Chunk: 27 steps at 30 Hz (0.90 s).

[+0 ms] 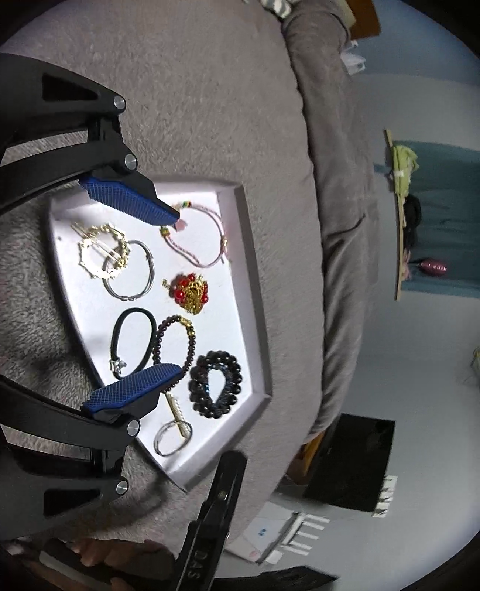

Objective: Organize jewelry

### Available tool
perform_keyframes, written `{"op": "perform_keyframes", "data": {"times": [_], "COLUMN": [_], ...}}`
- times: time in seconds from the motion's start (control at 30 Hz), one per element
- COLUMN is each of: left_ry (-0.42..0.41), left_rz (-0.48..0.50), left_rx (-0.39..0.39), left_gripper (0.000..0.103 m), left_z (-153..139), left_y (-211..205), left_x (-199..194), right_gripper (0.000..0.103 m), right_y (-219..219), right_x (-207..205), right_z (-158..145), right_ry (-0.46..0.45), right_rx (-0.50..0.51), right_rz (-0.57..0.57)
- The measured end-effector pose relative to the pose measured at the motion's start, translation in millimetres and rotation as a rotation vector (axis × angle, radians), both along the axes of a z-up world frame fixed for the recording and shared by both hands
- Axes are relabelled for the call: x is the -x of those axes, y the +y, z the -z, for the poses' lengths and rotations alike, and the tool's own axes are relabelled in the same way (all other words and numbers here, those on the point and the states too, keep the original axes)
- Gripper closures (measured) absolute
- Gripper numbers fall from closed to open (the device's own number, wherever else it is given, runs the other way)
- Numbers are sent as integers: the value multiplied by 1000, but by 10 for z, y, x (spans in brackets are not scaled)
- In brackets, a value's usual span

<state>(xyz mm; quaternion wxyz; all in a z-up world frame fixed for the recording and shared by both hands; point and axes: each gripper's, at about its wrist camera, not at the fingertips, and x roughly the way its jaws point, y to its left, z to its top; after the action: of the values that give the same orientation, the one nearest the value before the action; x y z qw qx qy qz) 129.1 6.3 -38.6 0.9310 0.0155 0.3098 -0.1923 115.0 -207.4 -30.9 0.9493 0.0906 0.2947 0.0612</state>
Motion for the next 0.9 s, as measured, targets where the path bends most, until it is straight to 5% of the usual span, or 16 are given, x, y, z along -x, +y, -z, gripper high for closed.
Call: {"op": "perform_keyframes", "data": {"times": [0.2,0.4,0.6,0.9], "left_ry": [26,40,108,191], "left_rz": [-56,-122,-143,-242], "left_rx": [-7,-102,-64,42], "left_gripper": [10,5,5,5], "left_z": [-202,-391,-439,-395], "left_y": [133,98,170,301], "left_x": [215,505,749,791], "right_gripper": [6,6,5,6], "right_y": [-63,3,58,82], "right_x": [332,616,856,882], "right_z": [-185,-255,-281,-196], "right_ry": [-33,-7,33,142], "right_rx": [-22,30,141,149], "right_rz": [15,9,107,128]}}
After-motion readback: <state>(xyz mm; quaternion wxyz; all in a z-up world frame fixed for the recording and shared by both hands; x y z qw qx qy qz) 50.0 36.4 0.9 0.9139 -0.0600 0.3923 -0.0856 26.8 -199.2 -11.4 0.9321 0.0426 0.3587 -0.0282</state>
